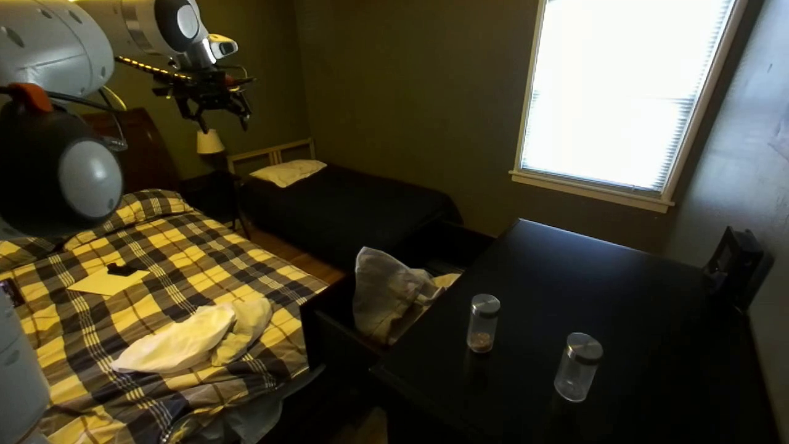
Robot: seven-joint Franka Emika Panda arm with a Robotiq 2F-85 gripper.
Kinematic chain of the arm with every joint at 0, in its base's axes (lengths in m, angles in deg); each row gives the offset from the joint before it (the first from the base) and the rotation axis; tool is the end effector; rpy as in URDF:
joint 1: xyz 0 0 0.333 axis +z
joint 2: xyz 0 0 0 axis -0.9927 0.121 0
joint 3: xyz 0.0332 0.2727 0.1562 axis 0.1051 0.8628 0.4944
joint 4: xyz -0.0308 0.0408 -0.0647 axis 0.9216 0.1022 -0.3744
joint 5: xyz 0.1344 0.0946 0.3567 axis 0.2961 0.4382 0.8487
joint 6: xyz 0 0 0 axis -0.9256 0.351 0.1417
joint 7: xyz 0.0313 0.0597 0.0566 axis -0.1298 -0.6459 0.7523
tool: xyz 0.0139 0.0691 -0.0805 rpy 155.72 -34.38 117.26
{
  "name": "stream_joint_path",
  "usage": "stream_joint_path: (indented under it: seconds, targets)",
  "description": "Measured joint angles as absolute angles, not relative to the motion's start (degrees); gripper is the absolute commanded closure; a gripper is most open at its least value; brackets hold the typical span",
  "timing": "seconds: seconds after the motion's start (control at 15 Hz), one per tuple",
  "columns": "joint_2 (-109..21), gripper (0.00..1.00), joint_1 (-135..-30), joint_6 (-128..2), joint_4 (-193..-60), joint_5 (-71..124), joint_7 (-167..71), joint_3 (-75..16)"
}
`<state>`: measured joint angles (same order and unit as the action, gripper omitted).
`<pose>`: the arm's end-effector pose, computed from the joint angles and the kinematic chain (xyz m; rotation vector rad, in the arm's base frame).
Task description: Remove the white cloth from the open drawer and put it on the bed.
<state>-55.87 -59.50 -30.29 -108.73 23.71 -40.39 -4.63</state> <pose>0.4350 0.3977 0.7325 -2.7587 -1.2032 -0.6098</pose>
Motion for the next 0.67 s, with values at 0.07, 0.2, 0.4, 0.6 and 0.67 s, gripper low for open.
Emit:
stream_joint_path:
  seconds: [0.07, 0.2, 0.4, 0.6, 0.67]
  targets:
    - [-57.7, 0.0, -60.4, -28.5, -108.8, 23.0, -41.0, -5.7]
    - [-60.9, 0.0, -62.6, -25.3, -109.4, 22.7, -42.3, -8.1]
    - [-64.7, 0.0, -65.9, -19.8, -111.1, 24.1, -43.9, -11.8]
    - [-66.1, 0.0, -67.3, -18.2, -112.3, 25.5, -44.3, -13.5]
    - [-66.1, 0.0, -67.2, -18.2, -112.2, 25.5, -44.3, -13.4]
